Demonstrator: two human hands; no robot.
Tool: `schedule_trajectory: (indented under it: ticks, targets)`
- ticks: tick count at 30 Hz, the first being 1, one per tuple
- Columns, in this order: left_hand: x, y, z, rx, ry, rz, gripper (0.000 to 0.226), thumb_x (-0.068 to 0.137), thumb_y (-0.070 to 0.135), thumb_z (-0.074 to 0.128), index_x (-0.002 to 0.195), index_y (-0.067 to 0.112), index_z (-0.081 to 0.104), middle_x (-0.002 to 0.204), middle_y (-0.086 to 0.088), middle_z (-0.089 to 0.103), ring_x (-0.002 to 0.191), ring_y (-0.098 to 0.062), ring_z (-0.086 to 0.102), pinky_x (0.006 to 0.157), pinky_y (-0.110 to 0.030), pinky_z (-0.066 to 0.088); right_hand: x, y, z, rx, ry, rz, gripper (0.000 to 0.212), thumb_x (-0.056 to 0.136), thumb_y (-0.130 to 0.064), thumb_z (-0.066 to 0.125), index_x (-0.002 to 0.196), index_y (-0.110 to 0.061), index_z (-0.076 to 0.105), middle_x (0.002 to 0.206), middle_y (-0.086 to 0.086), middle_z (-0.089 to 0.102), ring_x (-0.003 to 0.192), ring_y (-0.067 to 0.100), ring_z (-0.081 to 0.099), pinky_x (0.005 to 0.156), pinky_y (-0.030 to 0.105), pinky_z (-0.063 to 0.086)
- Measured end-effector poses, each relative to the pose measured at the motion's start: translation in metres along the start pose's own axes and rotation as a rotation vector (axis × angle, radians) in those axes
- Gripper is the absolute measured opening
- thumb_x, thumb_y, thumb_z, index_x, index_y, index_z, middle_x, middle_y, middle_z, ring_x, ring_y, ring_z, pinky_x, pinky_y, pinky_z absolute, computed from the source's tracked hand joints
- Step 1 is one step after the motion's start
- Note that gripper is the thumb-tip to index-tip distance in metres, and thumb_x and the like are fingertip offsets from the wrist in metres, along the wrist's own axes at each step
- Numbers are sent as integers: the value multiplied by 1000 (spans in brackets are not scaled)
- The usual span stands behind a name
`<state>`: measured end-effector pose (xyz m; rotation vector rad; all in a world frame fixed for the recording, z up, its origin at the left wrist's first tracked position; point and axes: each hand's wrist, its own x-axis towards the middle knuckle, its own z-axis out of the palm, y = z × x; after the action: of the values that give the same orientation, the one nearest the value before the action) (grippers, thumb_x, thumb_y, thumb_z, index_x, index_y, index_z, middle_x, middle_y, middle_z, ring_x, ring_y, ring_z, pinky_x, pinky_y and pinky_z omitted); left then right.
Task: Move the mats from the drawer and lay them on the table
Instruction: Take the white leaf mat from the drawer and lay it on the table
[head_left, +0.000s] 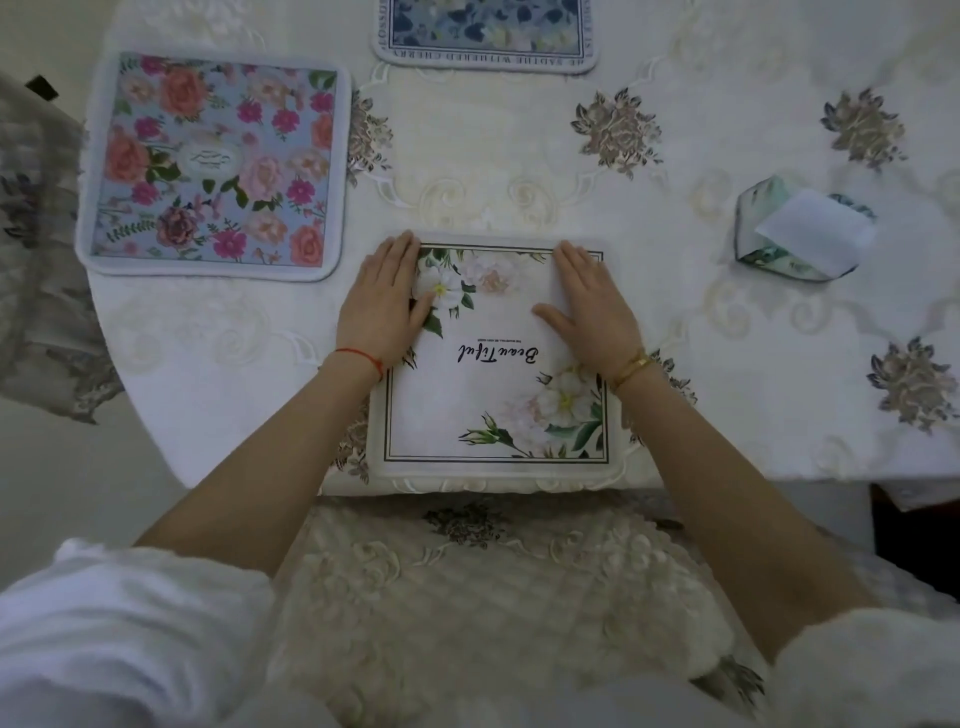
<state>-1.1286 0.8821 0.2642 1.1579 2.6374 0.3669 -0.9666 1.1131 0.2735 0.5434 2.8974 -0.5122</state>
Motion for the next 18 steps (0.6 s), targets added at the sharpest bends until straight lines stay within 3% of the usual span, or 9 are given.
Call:
schedule_trajectory:
  ticks: [6,12,15,18]
  targets:
    - [-28,-2,-5,-30,14,-54,62,99,32,42,149,2,21,157,-14,23,146,-29,17,121,-40,12,-40,23,-1,11,52,104,75,98,-46,43,151,-3,13,160,13,13,148,26,8,121,37,6]
    - [-63,32,0,-71,-71,103,66,98,32,45,151,6,17,159,-11,16,148,-27,11,122,-36,7,-61,-27,18,16,-6,-103,70,99,-45,34,151,-4,14,160,13,12,148,25,5,121,37,8]
    - [-78,36,9,-37,-85,60,68,99,35,42,152,7,11,161,-8,9,149,-23,6,121,-32,3,-72,-33,30,21,-30,-93,70,98,-48,27,152,-5,13,160,10,11,148,23,7,121,36,11]
    - [-88,27,6,-18,-85,19,67,99,37,40,152,9,10,161,-5,8,149,-19,5,121,-32,5,-86,-19,27,33,-22,-54,68,99,-43,36,152,-8,11,160,6,10,148,18,7,121,35,12]
